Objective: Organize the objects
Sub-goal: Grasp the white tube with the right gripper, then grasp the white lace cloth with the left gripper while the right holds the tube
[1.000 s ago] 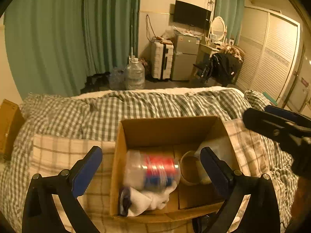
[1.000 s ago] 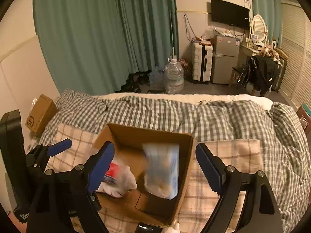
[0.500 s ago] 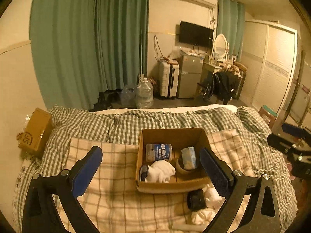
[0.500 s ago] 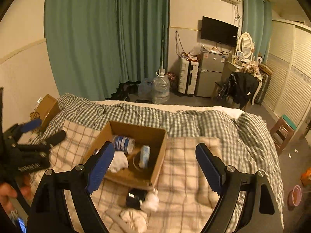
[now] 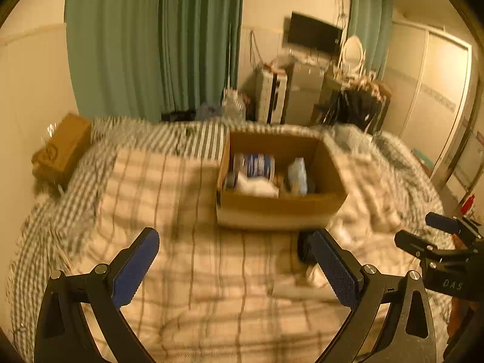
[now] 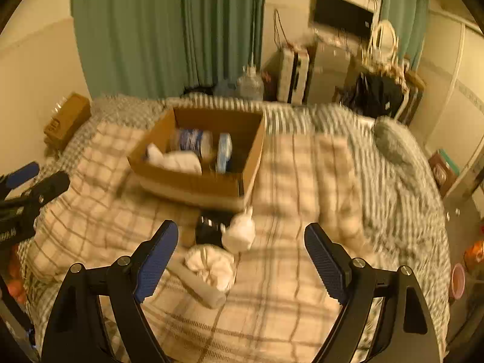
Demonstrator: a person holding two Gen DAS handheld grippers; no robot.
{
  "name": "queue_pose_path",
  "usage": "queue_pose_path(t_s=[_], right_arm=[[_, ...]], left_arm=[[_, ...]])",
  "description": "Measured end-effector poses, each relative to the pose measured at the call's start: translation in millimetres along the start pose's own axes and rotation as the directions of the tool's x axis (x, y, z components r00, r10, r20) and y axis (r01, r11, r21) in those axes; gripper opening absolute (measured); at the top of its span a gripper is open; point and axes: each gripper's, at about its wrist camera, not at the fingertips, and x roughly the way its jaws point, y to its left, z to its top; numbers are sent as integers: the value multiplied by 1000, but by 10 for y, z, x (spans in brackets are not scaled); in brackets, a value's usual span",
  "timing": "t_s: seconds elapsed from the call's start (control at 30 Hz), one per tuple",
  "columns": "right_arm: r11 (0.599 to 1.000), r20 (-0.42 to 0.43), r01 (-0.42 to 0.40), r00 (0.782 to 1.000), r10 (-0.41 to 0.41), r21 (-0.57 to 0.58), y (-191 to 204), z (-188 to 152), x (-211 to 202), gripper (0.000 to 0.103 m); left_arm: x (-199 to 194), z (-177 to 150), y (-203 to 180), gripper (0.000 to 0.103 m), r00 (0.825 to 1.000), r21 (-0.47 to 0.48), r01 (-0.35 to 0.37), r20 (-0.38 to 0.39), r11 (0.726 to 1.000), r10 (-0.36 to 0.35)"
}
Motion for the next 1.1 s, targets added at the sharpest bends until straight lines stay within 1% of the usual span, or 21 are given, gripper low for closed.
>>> queue_pose_path(t_s=[0.1, 0.23, 0.27, 0.3, 0.33, 0.43, 0.47, 0.53, 0.57, 0.6, 0.63, 0.7, 0.73, 0.87, 0.97, 1.1], right_arm=[[1000, -52, -6, 999, 6, -2, 23, -137, 198, 86], [998, -130, -43, 991, 38, -37, 116, -351, 444, 85], [998, -150, -48, 988, 41, -47, 139, -399, 504, 84], [997, -173, -54, 984, 44, -55, 161, -446, 565, 80], [996, -201, -62, 978, 49, -59, 183, -497, 635, 79], [994, -256, -75, 965, 52, -81, 259, -616, 768, 77], [993, -269, -70, 962, 43, -93, 285, -648, 805, 74], [991, -294, -64, 955, 27, -117, 343, -695, 866, 58], [990, -302, -61, 953, 20, -126, 363, -710, 880, 55], [989, -307, -57, 952, 13, -135, 378, -725, 891, 47], [989, -312, -52, 950, 6, -141, 385, -736, 898, 36], [988, -313, -51, 950, 3, -144, 392, -741, 888, 30], [989, -304, -50, 953, 4, -142, 384, -736, 848, 26], [989, -262, -66, 965, 30, -130, 366, -650, 652, 23], [989, -214, -72, 976, 43, -128, 343, -556, 464, 22], [990, -112, -81, 991, 68, -114, 267, -374, 129, 21]], left_arm=[[226, -186, -22, 103, 998, 4, -9, -57, 1000, 10], [447, -377, -54, 103, 993, 15, -24, -119, 1000, 25], [497, -422, -49, 103, 990, 11, -20, -136, 1000, 22], [527, -447, -46, 103, 989, 6, -15, -149, 1000, 16], [561, -473, -38, 103, 987, 0, -11, -163, 1000, 10], [600, -510, -21, 103, 983, -14, -4, -182, 1000, 2], [602, -520, -21, 103, 983, -17, -2, -184, 1000, -1], [595, -519, -21, 103, 983, -19, 0, -185, 1000, -4], [586, -524, -22, 103, 983, -19, 0, -184, 1000, -4], [587, -519, -22, 103, 983, -19, 0, -183, 1000, -4], [577, -522, -24, 103, 983, -18, 1, -182, 1000, -4], [558, -518, -29, 103, 984, -15, -3, -179, 1000, 0], [545, -518, -31, 103, 984, -11, -5, -177, 1000, 3], [479, -490, -48, 103, 985, 3, -14, -170, 1000, 14], [423, -458, -81, 103, 987, 8, -18, -161, 1000, 19], [368, -402, -148, 103, 989, 9, -7, -150, 1000, 9]])
